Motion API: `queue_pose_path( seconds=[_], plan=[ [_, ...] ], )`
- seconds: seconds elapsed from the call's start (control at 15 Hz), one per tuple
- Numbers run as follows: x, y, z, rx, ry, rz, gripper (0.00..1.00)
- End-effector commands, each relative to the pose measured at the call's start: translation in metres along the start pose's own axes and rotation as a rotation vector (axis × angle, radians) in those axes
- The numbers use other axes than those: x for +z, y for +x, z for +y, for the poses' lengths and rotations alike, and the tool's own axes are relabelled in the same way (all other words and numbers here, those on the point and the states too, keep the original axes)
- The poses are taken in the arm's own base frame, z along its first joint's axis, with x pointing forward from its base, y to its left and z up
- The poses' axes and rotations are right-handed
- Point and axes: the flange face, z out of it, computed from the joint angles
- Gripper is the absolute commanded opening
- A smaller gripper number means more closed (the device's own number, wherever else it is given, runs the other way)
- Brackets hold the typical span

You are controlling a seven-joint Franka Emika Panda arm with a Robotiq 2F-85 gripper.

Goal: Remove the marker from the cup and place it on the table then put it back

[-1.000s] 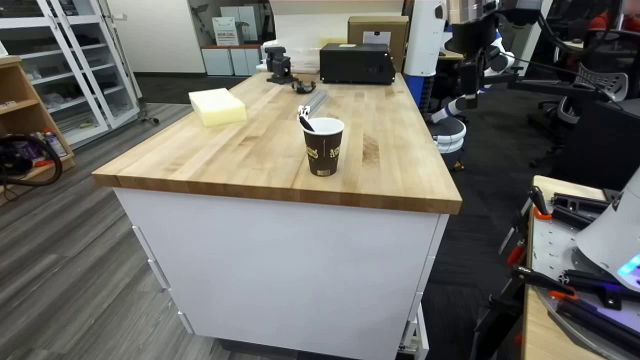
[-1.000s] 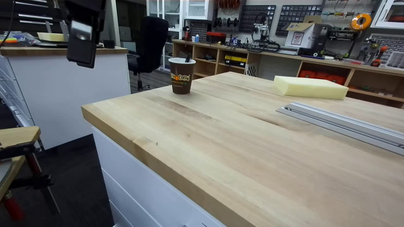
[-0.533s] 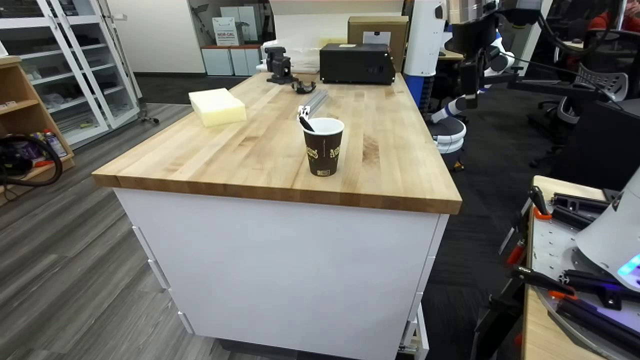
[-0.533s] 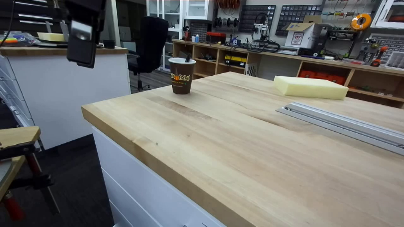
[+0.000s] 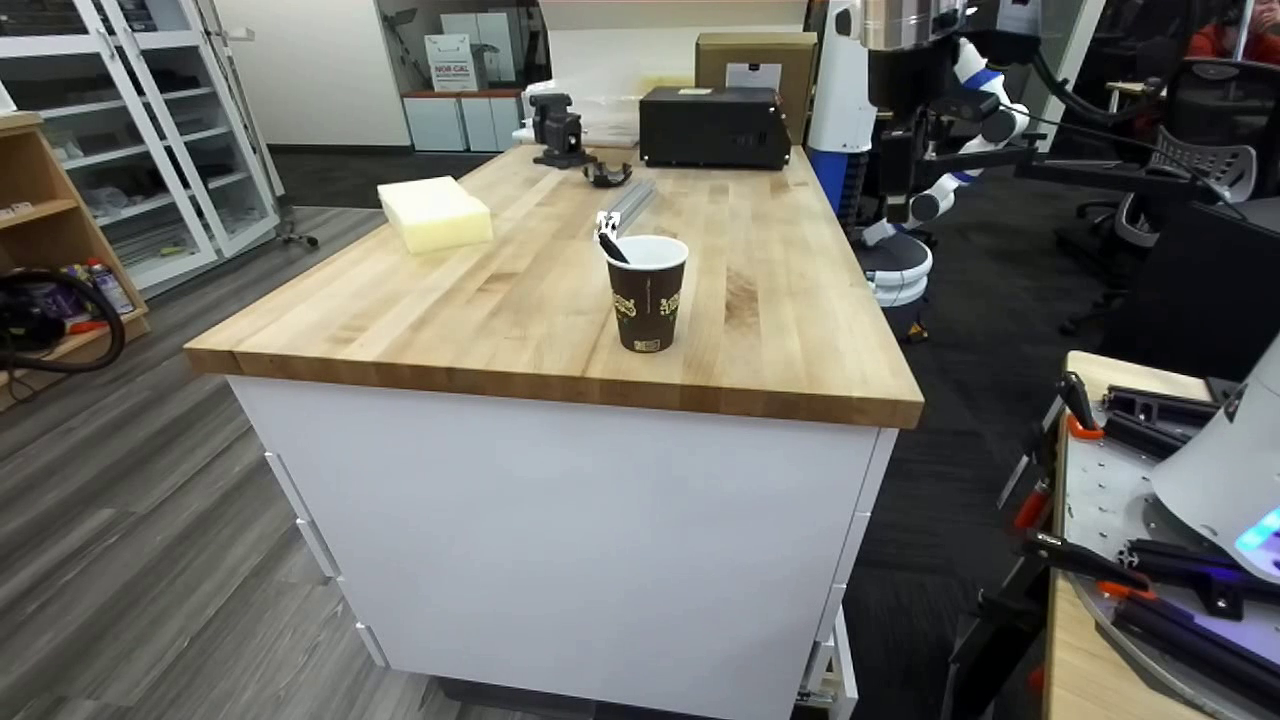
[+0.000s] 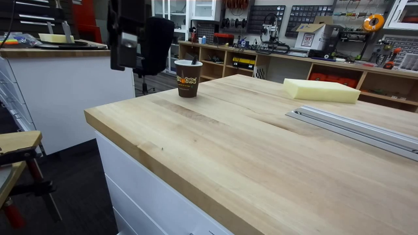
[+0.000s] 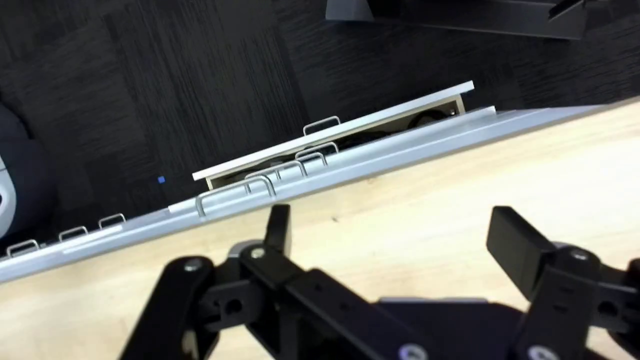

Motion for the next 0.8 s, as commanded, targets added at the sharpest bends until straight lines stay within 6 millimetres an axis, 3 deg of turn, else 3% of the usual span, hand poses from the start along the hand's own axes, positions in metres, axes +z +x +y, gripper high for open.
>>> queue_pose_path(
  seconds=[0.0, 0.47, 0.73],
  plan=[
    [-0.017, 0.037, -0.021, -0.040, -0.008, 0.082, 1.00],
    [-0.050, 0.094, -0.045, -0.131, 0.063, 0.246, 1.00],
    [-0.061, 0.129, -0.076, -0.209, 0.163, 0.321, 1.00]
  ],
)
